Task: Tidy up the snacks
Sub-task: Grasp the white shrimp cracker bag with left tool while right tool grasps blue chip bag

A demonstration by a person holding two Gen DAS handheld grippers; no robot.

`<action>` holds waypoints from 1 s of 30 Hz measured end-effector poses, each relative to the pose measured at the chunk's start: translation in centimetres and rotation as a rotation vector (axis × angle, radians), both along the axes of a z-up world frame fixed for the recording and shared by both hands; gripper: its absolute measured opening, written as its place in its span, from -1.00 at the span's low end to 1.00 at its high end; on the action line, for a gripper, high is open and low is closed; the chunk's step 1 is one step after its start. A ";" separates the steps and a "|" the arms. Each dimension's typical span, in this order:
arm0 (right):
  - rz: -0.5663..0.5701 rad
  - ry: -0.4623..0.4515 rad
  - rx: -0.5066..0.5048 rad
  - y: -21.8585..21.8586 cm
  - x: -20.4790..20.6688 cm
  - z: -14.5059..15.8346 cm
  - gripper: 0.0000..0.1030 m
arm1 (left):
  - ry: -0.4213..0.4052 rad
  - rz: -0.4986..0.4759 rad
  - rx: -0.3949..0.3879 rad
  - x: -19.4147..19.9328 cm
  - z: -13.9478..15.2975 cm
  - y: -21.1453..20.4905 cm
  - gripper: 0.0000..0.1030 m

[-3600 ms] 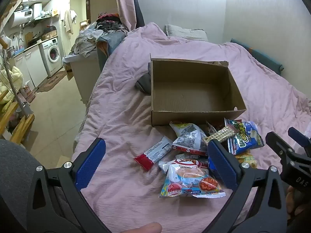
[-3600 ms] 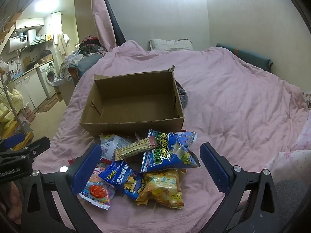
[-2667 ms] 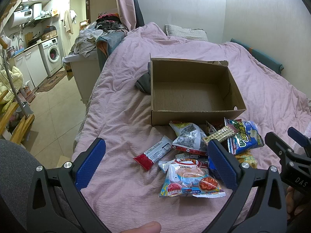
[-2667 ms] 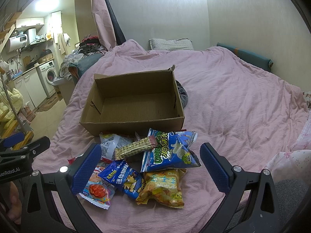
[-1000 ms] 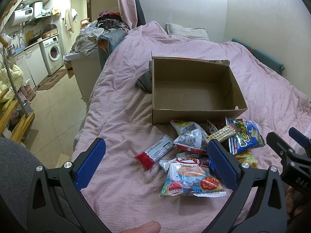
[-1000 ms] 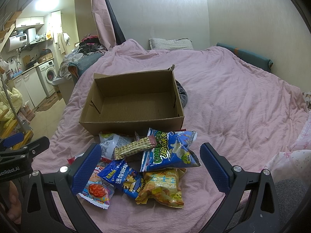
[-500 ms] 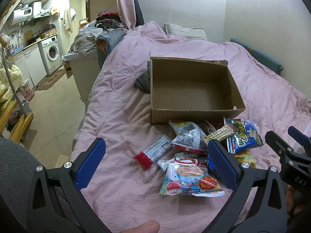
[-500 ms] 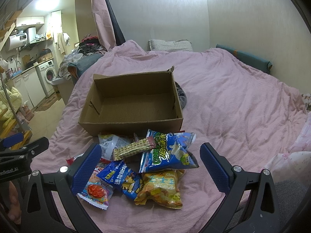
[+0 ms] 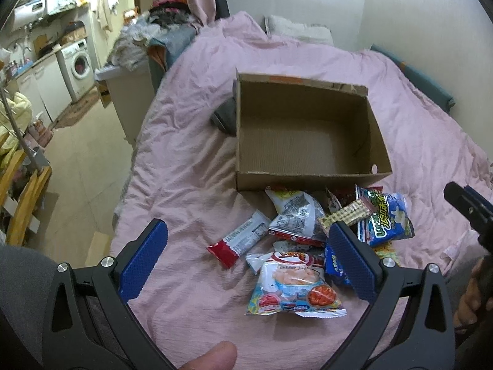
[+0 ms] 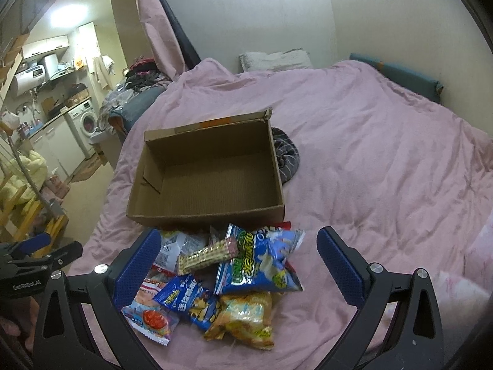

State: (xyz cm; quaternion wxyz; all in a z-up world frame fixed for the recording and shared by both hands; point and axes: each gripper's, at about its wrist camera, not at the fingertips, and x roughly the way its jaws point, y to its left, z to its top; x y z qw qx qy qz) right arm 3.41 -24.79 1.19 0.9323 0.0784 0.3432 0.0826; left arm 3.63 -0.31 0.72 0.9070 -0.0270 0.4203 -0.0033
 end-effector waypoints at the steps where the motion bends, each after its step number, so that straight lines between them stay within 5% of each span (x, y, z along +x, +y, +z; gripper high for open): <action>1: 0.006 0.024 0.015 -0.4 0.6 -0.2 1.00 | 0.013 -0.003 -0.004 0.3 -0.1 0.0 1.00; 10: -0.054 0.281 0.200 -3.6 3.3 -5.7 1.00 | 0.218 -0.047 -0.010 3.4 -2.3 -1.5 1.00; 16: -0.086 0.340 0.284 -5.0 3.5 -7.0 1.00 | 0.414 -0.072 -0.026 5.5 -6.2 -3.2 0.99; 20: -0.096 0.336 0.304 -5.4 3.2 -6.9 1.00 | 0.532 -0.071 0.007 6.2 -9.8 -4.1 0.65; 25: -0.094 0.334 0.296 -5.3 3.1 -6.6 1.00 | 0.589 -0.015 -0.037 6.5 -12.4 -2.9 0.51; 30: -0.107 0.351 0.295 -5.4 3.5 -7.0 1.00 | 0.630 -0.066 -0.060 6.5 -13.6 -4.5 0.51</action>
